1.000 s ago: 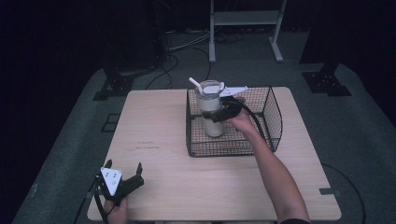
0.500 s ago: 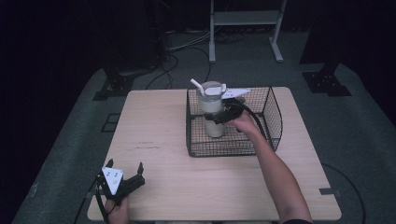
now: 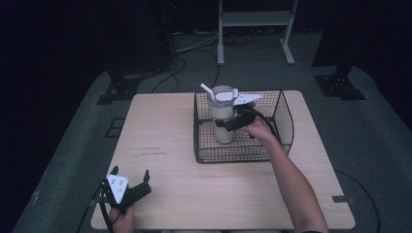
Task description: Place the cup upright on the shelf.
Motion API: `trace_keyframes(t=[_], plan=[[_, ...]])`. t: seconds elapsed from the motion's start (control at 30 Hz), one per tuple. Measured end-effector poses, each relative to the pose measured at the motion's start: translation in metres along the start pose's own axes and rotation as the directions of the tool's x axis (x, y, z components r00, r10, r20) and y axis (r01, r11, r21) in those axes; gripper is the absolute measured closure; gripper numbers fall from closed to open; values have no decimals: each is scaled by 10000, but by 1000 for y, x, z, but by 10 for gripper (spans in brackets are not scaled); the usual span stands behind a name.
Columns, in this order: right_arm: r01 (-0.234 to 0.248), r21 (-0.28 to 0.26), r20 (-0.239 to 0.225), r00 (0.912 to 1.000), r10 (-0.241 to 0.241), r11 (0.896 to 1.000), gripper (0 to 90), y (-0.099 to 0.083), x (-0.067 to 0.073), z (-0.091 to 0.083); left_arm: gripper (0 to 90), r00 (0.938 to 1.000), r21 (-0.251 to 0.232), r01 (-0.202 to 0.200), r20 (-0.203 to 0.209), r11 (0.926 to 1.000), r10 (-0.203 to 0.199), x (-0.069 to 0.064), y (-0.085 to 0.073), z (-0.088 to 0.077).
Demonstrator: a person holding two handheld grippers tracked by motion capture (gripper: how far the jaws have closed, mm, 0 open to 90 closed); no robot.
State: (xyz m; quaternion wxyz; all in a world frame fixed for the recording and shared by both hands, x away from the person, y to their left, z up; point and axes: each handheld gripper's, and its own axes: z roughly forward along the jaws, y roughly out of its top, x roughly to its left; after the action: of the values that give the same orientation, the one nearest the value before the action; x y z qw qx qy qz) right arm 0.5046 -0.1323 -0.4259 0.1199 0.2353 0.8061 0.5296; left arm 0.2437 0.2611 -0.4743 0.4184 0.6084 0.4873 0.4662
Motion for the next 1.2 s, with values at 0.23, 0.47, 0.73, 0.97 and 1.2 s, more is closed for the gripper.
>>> trace_keyframes(t=[0.23, 0.47, 0.73, 0.97, 1.2], plan=[[-32, 335, 56, 10000, 30, 9994, 71, -4, -2, -12, 0, 10000, -21, 44, -1, 10000, -44, 0, 0, 0], [150, 351, 174, 9997, -156, 9993, 71, -8, -6, -25, 0, 9999, 25, -105, 114, 9999, 105, -5, 1, 1], [266, 532, 161, 9995, -275, 9982, 56, -8, -3, -27, 0, 9998, 39, -153, 126, 9999, 152, -5, 0, 1], [348, 832, 297, 9989, -374, 9959, 35, -8, -3, -32, 0, 9999, 30, -81, 73, 10000, 81, -3, 0, 1], [270, 906, 404, 9987, -307, 9955, 35, -7, -2, -41, 0, 9998, 50, -157, 124, 9999, 156, -4, 0, 1]])
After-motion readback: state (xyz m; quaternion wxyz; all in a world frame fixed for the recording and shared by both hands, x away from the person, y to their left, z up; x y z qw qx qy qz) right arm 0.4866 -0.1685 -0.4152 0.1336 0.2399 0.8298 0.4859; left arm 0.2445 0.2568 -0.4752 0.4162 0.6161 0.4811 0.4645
